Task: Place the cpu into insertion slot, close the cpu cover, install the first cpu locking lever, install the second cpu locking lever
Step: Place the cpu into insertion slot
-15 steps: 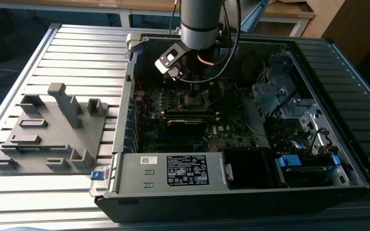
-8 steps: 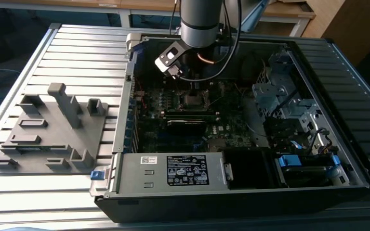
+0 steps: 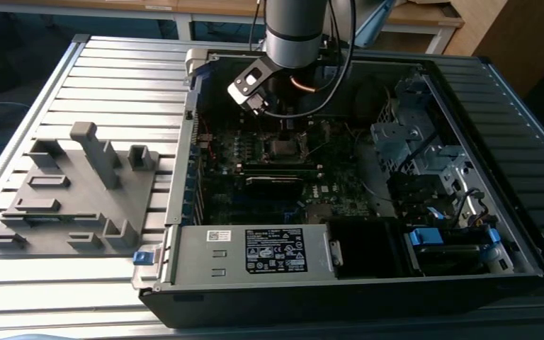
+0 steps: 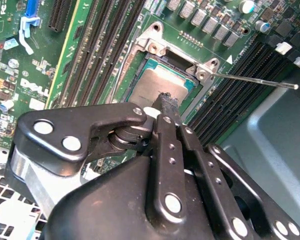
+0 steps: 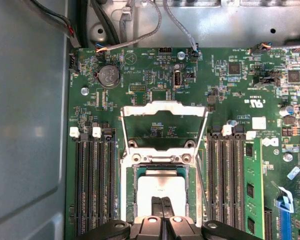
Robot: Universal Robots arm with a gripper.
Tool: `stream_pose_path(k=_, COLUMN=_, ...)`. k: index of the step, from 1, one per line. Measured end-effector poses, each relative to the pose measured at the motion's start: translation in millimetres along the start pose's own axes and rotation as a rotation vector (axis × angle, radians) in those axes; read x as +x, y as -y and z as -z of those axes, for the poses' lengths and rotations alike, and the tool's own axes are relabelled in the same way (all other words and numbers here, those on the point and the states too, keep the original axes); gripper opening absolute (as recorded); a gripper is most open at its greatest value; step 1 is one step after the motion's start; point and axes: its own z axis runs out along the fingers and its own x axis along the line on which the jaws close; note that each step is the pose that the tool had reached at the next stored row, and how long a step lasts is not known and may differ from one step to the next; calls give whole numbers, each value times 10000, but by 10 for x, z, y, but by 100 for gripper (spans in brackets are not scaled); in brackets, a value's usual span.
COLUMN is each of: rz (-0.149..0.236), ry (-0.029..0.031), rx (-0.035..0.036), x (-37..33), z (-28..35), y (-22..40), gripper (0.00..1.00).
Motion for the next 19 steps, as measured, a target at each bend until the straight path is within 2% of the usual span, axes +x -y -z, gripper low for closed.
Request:
stream_pose_path(k=6, rz=0, ry=3, rx=2, x=0, z=17, y=-1, gripper=10)
stream_pose_path(k=19, rz=-5, ry=-1, rx=-1, x=4, z=157, y=-8, gripper=10)
